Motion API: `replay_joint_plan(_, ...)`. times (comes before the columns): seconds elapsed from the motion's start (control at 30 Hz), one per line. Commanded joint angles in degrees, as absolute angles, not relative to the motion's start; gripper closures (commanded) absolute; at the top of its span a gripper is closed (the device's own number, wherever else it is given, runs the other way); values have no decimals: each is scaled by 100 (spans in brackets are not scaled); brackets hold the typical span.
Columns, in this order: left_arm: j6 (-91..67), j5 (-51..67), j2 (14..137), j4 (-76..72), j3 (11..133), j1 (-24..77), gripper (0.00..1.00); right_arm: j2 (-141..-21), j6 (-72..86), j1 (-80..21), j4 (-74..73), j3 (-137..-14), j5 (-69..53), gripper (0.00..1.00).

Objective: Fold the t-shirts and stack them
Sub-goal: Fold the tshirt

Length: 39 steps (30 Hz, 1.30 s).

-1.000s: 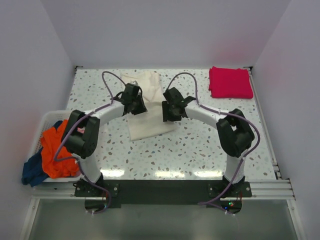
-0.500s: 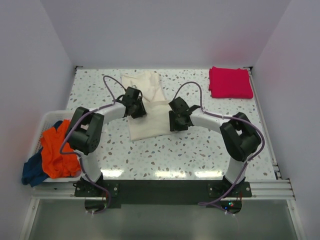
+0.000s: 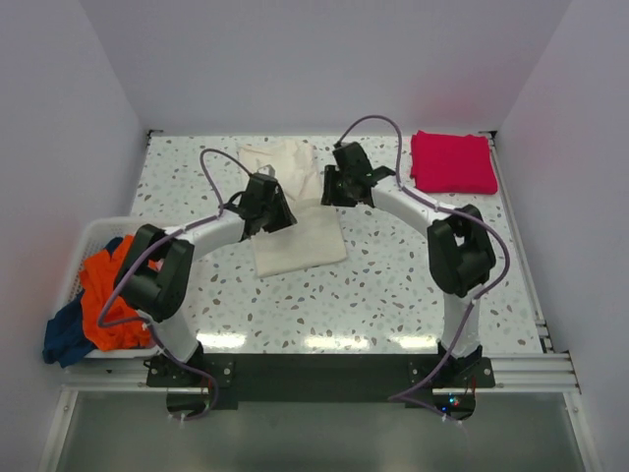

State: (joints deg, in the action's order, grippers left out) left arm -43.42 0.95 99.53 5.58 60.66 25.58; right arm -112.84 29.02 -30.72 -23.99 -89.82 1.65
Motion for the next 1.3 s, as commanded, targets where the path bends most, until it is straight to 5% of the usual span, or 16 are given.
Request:
replay_joint_plan(0.0, -4614, -350, 9774, 359, 5828, 2549, 66, -11654, 2813, -3287, -2180, -9123, -211, 58)
replay_joint_plan(0.53, -4746, -1257, 10099, 826, 5247, 2636, 62, -12120, 2856, -3990, -2935, -8368, 1528, 44)
replay_joint_plan(1.27, -5792, -1169, 8658, 1414, 3516, 4772, 62, -9089, 4270, -5088, -2373, -4184, 501, 41)
